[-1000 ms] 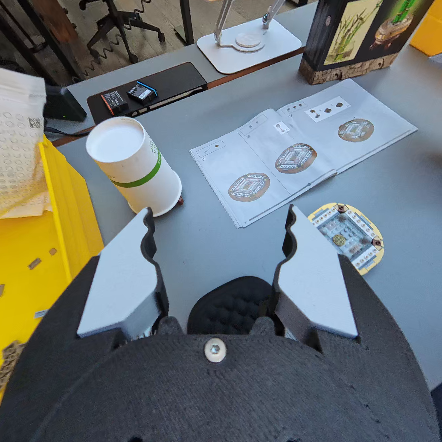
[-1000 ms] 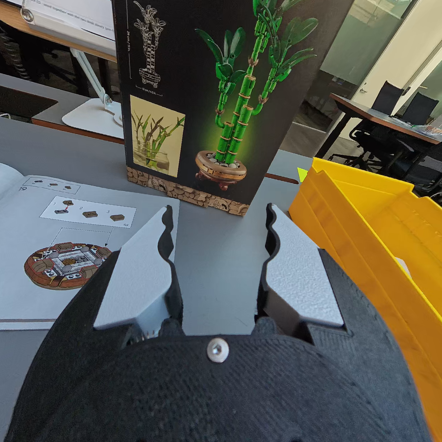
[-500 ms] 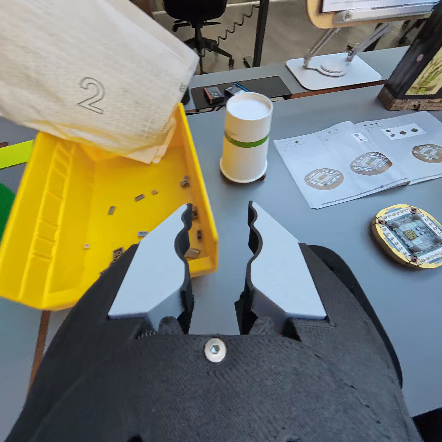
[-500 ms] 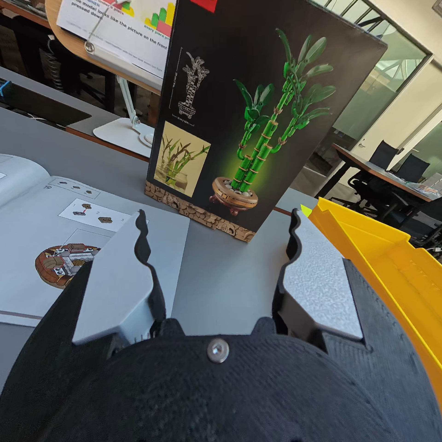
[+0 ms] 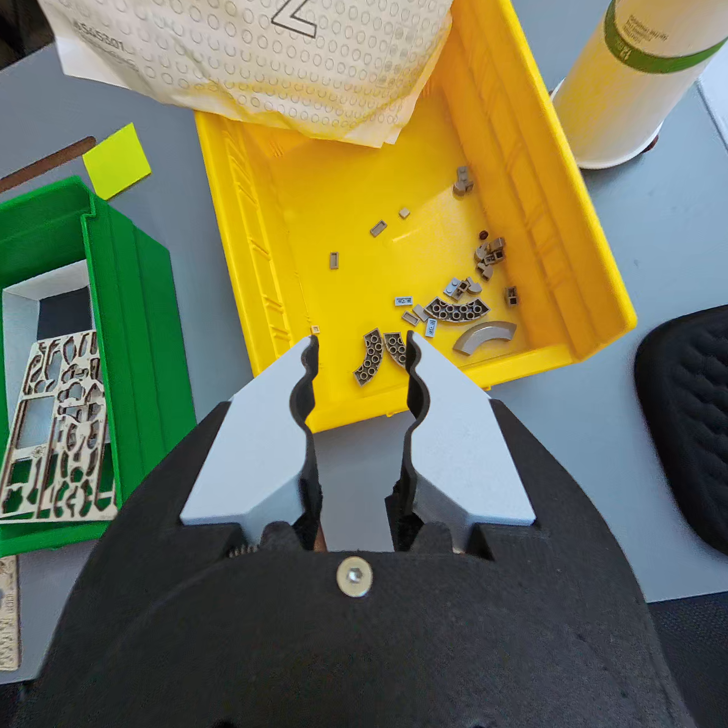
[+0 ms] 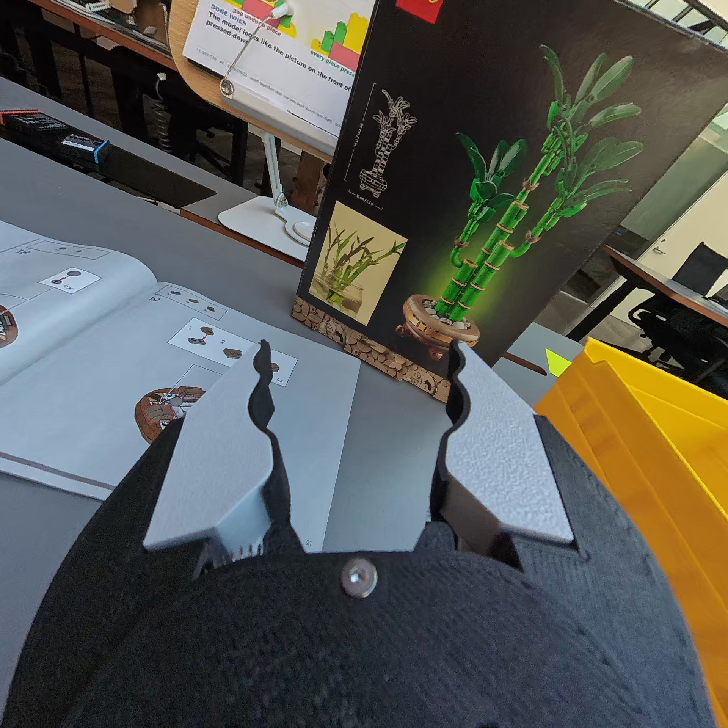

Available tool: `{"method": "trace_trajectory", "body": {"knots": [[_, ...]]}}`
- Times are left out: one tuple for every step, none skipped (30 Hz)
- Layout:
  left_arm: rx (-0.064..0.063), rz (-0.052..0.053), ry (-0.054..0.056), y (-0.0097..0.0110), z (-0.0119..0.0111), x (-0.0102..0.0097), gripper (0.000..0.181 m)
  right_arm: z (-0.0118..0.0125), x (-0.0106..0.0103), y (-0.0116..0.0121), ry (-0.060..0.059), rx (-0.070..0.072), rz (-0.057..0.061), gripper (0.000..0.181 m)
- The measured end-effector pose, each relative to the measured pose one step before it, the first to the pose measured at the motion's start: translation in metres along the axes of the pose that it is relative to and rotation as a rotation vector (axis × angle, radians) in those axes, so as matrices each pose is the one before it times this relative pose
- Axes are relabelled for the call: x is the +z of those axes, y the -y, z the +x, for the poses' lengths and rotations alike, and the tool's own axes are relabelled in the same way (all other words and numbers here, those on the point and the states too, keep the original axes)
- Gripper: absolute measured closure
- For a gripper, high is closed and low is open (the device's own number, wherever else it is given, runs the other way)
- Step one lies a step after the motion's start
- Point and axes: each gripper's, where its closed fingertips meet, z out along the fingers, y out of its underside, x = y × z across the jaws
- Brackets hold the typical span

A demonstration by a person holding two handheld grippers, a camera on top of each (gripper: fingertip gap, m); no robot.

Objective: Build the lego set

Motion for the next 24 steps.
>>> {"method": "trace_trajectory", "body": {"knots": [[0.0236, -0.0337, 0.0051, 0.00142, -0.00232, 0.00856, 0.138, -0.00054, -0.00033, 0.00136, 0.0005, -0.0087, 0.0108, 0.092], [0.0319, -0.031, 0.0021, 0.00231, -0.00103, 0.00968, 0.139, -0.00097, 0.00015, 0.00061, 0.0034, -0.0066, 0.009, 0.092], [0.0441, -0.0312, 0.0107, 0.00273, -0.00174, 0.01109, 0.144, -0.00144, 0.00079, -0.00079, 0.0059, -0.0053, 0.0017, 0.093], [0.0544, -0.0328, 0.029, 0.00281, -0.00356, 0.01236, 0.149, -0.00142, 0.00091, -0.00151, 0.0055, -0.0057, -0.0041, 0.093], [0.0587, -0.0343, 0.0333, 0.00204, -0.0036, 0.01368, 0.154, -0.00083, 0.00076, -0.00151, 0.0021, -0.007, -0.0048, 0.093], [0.0479, -0.0414, 0.0263, 0.00037, -0.00271, 0.0141, 0.159, -0.00007, 0.00032, -0.0007, -0.0022, -0.0087, -0.0007, 0.093], [0.0248, -0.0406, 0.0042, 0.0004, -0.0007, 0.01339, 0.164, 0.00037, -0.00009, 0.00021, -0.0033, -0.0084, 0.0036, 0.094], [0.0009, -0.0337, -0.016, 0.00101, 0.00063, 0.01202, 0.163, 0.00084, -0.00061, 0.00091, -0.004, -0.0064, 0.007, 0.094], [-0.0165, -0.0262, -0.0176, 0.00117, -0.00081, 0.01031, 0.162, 0.00115, -0.00089, 0.00136, -0.0054, -0.0045, 0.0097, 0.095], [-0.0275, -0.0214, 0.0004, 0.00039, -0.00463, 0.00847, 0.161, 0.00115, -0.00095, 0.00124, -0.0041, -0.0031, 0.0098, 0.095], [-0.0277, -0.0158, -0.001, 0.00017, -0.00464, 0.00673, 0.157, 0.00146, -0.00094, 0.00066, -0.0044, -0.0021, 0.0065, 0.096], [-0.0288, -0.0098, -0.0114, 0.00007, -0.00282, 0.00541, 0.154, 0.00169, -0.0008, 0.00004, -0.0053, -0.0004, 0.0033, 0.096], [-0.0298, -0.0047, -0.0188, -0.00008, -0.00123, 0.00415, 0.153, 0.00174, -0.00074, -0.00015, -0.0042, 0.0029, 0.0026, 0.096], [-0.026, -0.0027, -0.0259, -0.0002, 0.00056, 0.00337, 0.151, 0.0016, -0.00038, 0.00009, -0.0022, 0.0065, 0.003, 0.097], [-0.0218, -0.0021, -0.0247, -0.00047, 0.00126, 0.00279, 0.148, 0.00109, -0.00014, -0.00001, 0.0007, 0.0091, 0.0023, 0.097], [-0.0158, -0.0031, -0.0241, -0.0008, 0.00187, 0.00234, 0.146, 0.00104, 0.00017, -0.00037, 0.0004, 0.0104, 0.0009, 0.098], [-0.0095, -0.0035, -0.0265, -0.00065, 0.00316, 0.00185, 0.146, 0.0009, 0.00024, -0.00041, 0.0011, 0.0113, 0.0005, 0.098], [-0.008, -0.0026, -0.0174, -0.00037, 0.00227, 0.00153, 0.144, 0.00055, 0.00031, -0.00044, 0.003, 0.0128, 0.0002, 0.098], [-0.0101, 0.0009, -0.0138, 0.00055, 0.00233, 0.00117, 0.142, 0.00035, 0.00055, -0.00062, 0.0033, 0.013, -0.0012, 0.098], [-0.0128, 0.0107, -0.0262, 0.00217, 0.00449, 0.00067, 0.139, 0.00045, 0.00035, -0.00078, 0.0026, 0.0116, -0.0028, 0.098], [-0.0157, 0.0174, -0.0265, 0.00315, 0.00426, 0.00004, 0.139, 0.00067, 0.0002, -0.0007, 0.0011, 0.0082, -0.0028, 0.098], [-0.0157, 0.0165, -0.0118, 0.00294, 0.00163, -0.00036, 0.139, 0.00097, -0.00022, -0.00025, -0.0012, 0.0059, -0.0006, 0.098], [-0.0114, 0.0122, -0.0045, 0.00241, 0.00014, -0.00029, 0.138, 0.00106, -0.00052, 0.00025, -0.002, 0.0052, 0.0022, 0.098], [-0.0081, 0.0072, -0.0068, 0.00169, 0.00045, -0.00013, 0.138, 0.00102, -0.00069, 0.00071, -0.0018, 0.0054, 0.0041, 0.098]]}}
